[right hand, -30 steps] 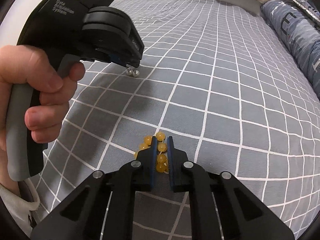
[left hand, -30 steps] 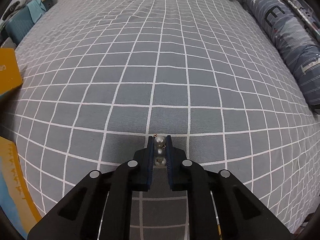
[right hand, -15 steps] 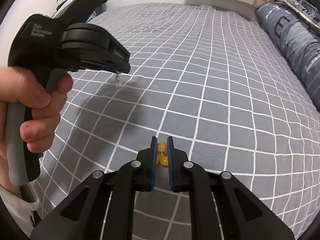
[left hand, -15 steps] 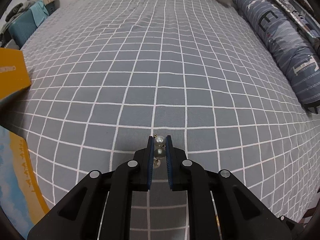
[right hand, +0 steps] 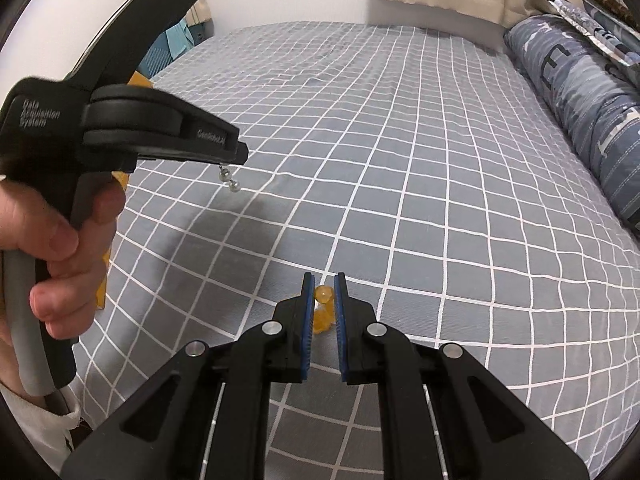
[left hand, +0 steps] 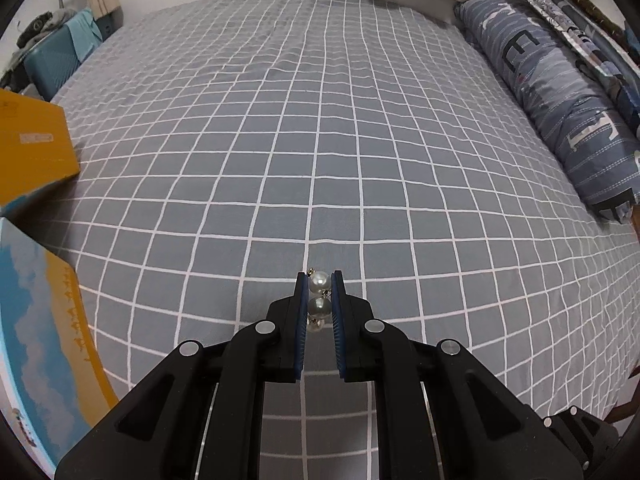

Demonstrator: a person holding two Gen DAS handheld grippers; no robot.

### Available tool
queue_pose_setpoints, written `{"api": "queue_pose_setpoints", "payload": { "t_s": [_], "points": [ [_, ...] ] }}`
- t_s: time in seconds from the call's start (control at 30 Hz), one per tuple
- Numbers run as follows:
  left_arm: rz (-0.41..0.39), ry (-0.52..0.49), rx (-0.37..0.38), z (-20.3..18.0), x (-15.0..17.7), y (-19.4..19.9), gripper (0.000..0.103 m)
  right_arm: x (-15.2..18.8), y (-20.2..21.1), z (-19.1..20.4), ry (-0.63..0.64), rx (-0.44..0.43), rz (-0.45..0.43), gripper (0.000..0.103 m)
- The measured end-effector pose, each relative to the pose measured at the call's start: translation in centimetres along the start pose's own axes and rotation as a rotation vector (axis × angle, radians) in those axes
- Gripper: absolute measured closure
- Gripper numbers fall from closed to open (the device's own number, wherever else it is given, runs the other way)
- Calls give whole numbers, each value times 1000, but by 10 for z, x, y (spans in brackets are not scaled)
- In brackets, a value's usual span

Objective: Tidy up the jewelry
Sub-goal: 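Carry the pearl earrings and amber bracelet over to the white box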

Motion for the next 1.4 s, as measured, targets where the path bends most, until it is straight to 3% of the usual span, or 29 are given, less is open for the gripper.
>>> {"api": "queue_pose_setpoints", "payload": {
  "t_s": [0.9, 1.4],
  "points": [
    [-108, 6, -46, 38, 33, 81, 92, -25, 38, 11, -21, 83, -67, 94],
    [-223, 0, -54, 58, 44, 156, 92, -45, 70, 38, -11, 88, -110, 94]
  ]
}}
Point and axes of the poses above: each gripper's, at about its wrist camera, not at the fingertips, and y roughly against the way its jaws point, z to its left, x to its underside, the point moved 6 cm from there along -y, roughly the way its jaws point, and after that the axes turned 1 degree about y, right-handed, at the moved point
